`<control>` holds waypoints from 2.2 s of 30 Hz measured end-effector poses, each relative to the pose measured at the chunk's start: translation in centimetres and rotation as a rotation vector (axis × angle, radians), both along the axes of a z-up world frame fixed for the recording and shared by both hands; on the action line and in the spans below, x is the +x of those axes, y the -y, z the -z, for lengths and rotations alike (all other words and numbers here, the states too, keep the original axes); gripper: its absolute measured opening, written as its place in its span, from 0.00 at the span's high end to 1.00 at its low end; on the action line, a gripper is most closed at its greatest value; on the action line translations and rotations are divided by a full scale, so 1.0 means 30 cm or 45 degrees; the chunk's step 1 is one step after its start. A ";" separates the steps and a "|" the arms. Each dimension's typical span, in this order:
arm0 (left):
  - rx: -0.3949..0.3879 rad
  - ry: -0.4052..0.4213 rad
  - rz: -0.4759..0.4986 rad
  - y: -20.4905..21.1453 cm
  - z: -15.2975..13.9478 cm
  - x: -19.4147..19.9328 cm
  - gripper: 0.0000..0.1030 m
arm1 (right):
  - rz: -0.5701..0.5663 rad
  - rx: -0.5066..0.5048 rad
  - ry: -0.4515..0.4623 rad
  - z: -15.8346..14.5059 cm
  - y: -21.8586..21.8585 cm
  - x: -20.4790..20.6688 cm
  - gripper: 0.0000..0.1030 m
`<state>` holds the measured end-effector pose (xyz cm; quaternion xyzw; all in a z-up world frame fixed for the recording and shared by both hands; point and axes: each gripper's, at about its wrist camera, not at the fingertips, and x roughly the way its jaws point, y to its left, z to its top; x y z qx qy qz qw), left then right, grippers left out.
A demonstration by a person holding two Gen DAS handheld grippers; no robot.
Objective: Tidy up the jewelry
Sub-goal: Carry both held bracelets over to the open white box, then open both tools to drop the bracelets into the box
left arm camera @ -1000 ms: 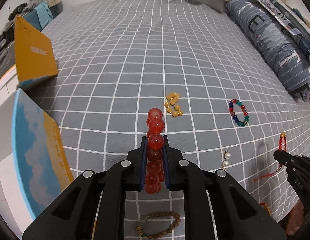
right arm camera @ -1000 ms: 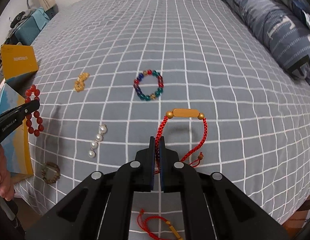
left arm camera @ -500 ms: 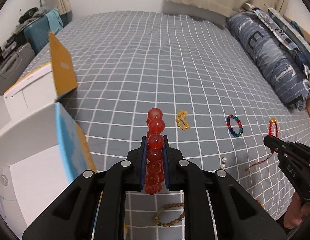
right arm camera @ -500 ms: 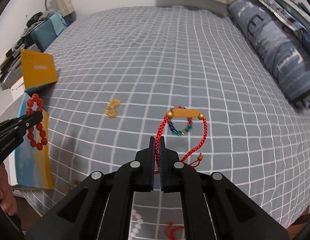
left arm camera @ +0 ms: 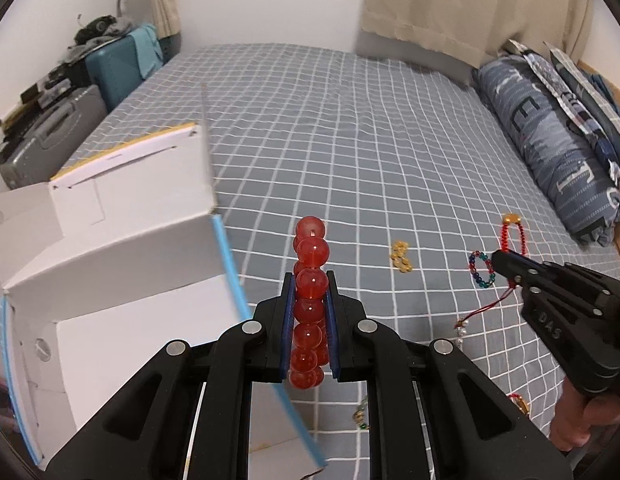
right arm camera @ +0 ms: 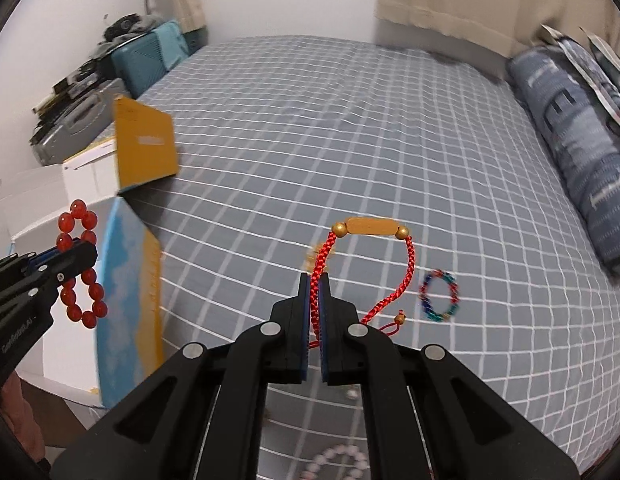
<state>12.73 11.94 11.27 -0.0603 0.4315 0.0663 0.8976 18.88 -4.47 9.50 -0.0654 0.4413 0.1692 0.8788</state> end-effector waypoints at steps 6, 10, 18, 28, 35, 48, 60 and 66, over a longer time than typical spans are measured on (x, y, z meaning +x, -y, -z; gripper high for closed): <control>0.019 0.007 -0.068 -0.118 -0.029 -0.060 0.87 | -0.084 0.015 0.020 -0.034 -0.150 -0.024 0.97; 0.031 0.006 -0.126 -0.203 -0.039 -0.102 0.87 | -0.148 0.021 0.030 -0.059 -0.256 -0.050 0.97; 0.028 -0.012 -0.265 -0.420 -0.023 -0.229 0.87 | -0.310 0.029 0.037 -0.069 -0.511 -0.153 0.97; -0.010 -0.055 -0.369 -0.566 0.057 -0.340 0.87 | -0.447 -0.006 -0.019 0.020 -0.748 -0.268 0.97; -0.041 -0.109 -0.422 -0.647 0.143 -0.381 0.87 | -0.482 -0.040 -0.098 0.119 -0.844 -0.305 0.97; -0.069 -0.220 -0.435 -0.696 0.248 -0.385 0.86 | -0.466 -0.095 -0.190 0.214 -0.889 -0.312 0.94; -0.039 -0.184 -0.498 -0.722 0.198 -0.417 0.47 | -0.470 -0.089 -0.130 0.174 -0.889 -0.311 0.42; -0.005 -0.152 -0.510 -0.713 0.164 -0.436 0.28 | -0.469 -0.077 -0.078 0.129 -0.877 -0.316 0.25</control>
